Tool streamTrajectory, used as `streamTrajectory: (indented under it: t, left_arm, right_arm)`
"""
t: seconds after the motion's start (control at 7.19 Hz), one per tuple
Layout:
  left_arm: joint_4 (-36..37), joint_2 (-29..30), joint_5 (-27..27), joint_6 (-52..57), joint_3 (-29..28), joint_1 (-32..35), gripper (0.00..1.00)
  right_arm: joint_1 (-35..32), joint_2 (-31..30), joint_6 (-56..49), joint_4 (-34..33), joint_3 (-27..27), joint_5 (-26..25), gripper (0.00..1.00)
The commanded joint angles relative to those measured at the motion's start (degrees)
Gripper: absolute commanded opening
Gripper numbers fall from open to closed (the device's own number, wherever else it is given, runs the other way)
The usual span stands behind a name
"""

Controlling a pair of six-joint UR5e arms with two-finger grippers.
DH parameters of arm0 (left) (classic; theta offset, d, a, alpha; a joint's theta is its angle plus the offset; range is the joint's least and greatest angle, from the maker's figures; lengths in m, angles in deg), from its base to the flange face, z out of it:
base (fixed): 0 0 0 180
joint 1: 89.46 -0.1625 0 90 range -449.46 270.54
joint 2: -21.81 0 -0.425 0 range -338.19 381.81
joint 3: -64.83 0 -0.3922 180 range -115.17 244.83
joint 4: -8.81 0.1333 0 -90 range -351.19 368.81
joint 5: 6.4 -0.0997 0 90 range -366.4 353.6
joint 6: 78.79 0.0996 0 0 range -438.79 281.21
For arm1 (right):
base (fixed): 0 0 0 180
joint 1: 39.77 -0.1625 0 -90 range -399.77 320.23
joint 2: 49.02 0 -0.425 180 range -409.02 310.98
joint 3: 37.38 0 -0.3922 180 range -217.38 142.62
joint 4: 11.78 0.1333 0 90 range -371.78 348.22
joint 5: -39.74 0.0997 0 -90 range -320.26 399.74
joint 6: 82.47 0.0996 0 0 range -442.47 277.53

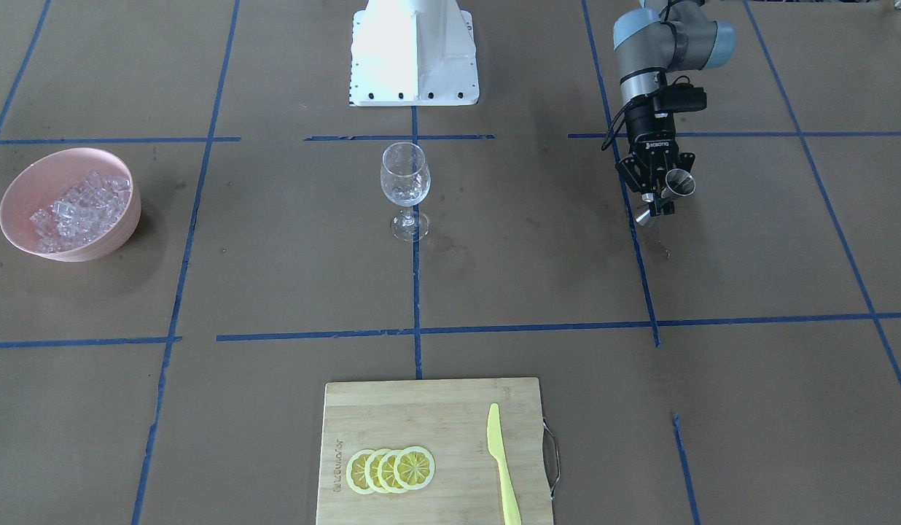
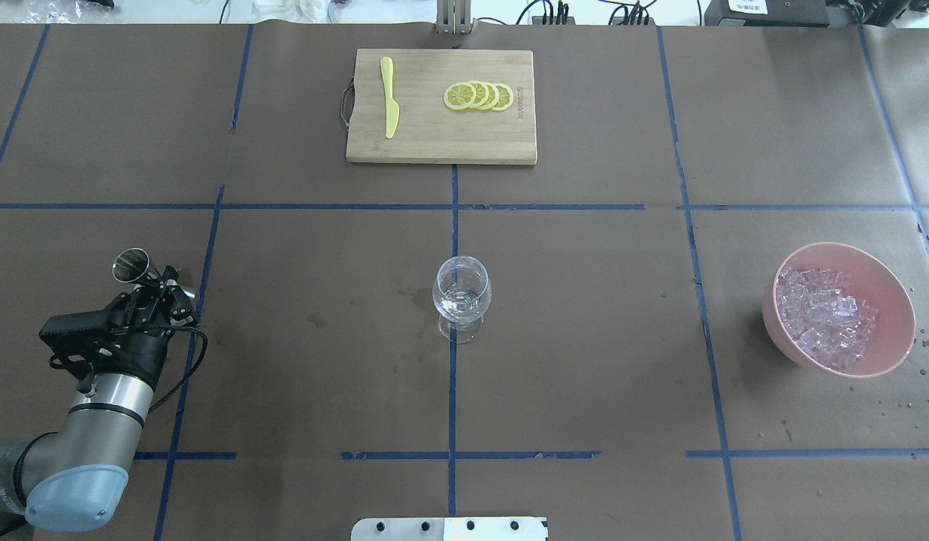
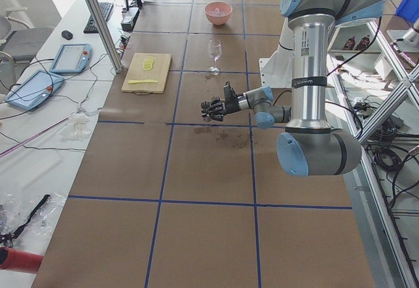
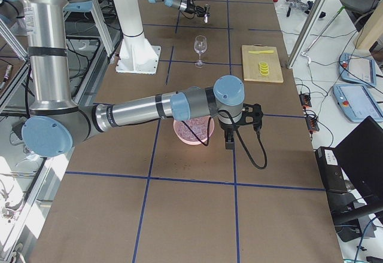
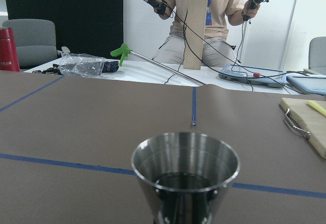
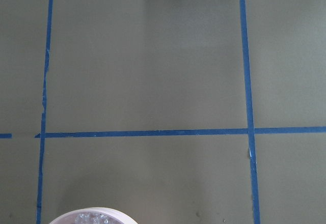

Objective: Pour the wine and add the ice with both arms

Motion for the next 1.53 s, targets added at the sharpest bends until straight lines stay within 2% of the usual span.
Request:
streamTrajectory:
  t: [0.0, 0.28, 0.56, 0.83, 0.97, 1.11, 1.25, 1.39]
  left_arm:
    - [-0.08, 0.30, 0.00, 5.68, 5.37, 0.05, 0.00]
    - [-0.60, 1.18, 0.09, 15.76, 9.51, 0.49, 0.00]
    - [-0.60, 7.91, 0.18, 24.12, 9.53, 2.85, 0.00]
    - [-0.69, 11.71, 0.70, 31.44, 9.88, 4.53, 0.00]
    - [-0.60, 14.69, 0.79, 33.55, 9.97, 4.62, 0.00]
    - [-0.60, 14.98, 1.14, 34.96, 10.32, 4.62, 0.00]
    - [-0.69, 15.07, 4.54, 35.85, 11.02, 4.54, 0.00]
    - [-0.52, 15.76, 7.44, 36.12, 11.11, 4.45, 0.00]
  right_arm:
    - [4.26, -0.18, 6.90, 0.03, -3.68, -0.52, 1.00]
    - [8.21, -0.09, 11.67, 0.12, -6.33, -1.22, 1.00]
    - [11.73, 0.08, 13.61, 0.12, -9.22, -6.57, 1.00]
    - [14.46, -0.79, 18.61, 1.08, -11.78, -8.51, 1.00]
    - [15.69, -4.10, 20.89, 5.52, -12.40, -8.52, 1.00]
    - [17.27, -9.70, 25.52, 15.31, -12.58, -8.78, 1.00]
    - [19.29, -13.24, 29.40, 21.42, -12.58, -9.92, 1.00]
    - [21.57, -14.84, 29.96, 22.00, -12.58, -11.41, 1.00]
